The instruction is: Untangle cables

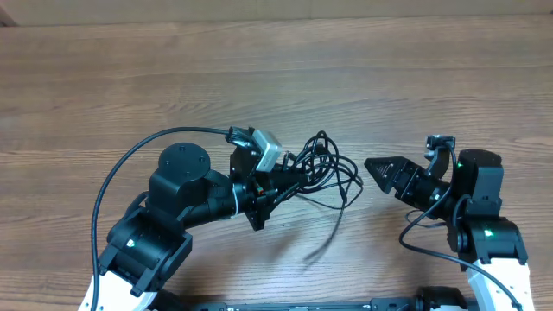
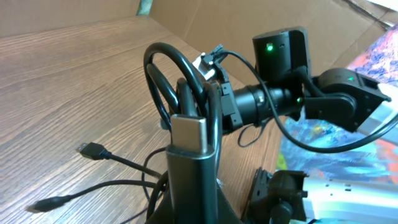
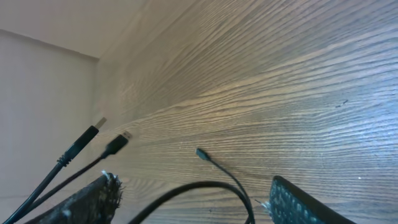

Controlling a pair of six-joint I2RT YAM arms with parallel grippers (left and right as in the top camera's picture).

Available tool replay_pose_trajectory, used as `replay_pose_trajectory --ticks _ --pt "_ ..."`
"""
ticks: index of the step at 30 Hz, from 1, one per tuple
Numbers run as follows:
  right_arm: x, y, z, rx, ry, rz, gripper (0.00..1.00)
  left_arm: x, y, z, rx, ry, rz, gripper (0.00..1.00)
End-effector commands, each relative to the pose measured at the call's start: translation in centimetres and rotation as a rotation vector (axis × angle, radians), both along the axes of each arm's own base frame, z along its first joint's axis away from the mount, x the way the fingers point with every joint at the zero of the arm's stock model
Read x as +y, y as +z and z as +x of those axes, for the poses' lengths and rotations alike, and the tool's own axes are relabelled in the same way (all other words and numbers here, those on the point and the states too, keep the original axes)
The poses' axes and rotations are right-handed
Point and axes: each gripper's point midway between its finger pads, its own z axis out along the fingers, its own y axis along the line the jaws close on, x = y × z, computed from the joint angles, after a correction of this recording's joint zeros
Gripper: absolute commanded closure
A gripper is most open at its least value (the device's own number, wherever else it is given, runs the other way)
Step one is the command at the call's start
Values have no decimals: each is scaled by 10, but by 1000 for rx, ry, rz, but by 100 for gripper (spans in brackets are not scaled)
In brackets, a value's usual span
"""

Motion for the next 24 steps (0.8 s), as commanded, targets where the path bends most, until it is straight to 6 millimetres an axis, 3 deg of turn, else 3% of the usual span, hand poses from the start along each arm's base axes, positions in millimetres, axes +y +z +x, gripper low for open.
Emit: replay_pose_trajectory --ticks 1,4,8,12,16,24 --pt "3 23 -3 -108 45 -17 23 9 5 7 -81 41 33 96" --pt "4 37 -9 -170 50 -24 20 10 0 6 -113 28 67 96" --pt "17 67 -28 -367 181 -53 19 10 -8 0 -183 -28 127 96" --pt "30 93 -52 -553 309 -78 15 3 -7 -19 -274 -173 128 95" --pt "43 107 -71 -662 428 -62 11 -5 2 -46 -396 -363 74 96" --pt "62 131 -102 -816 640 36 17 -6 2 -65 -472 -486 46 96"
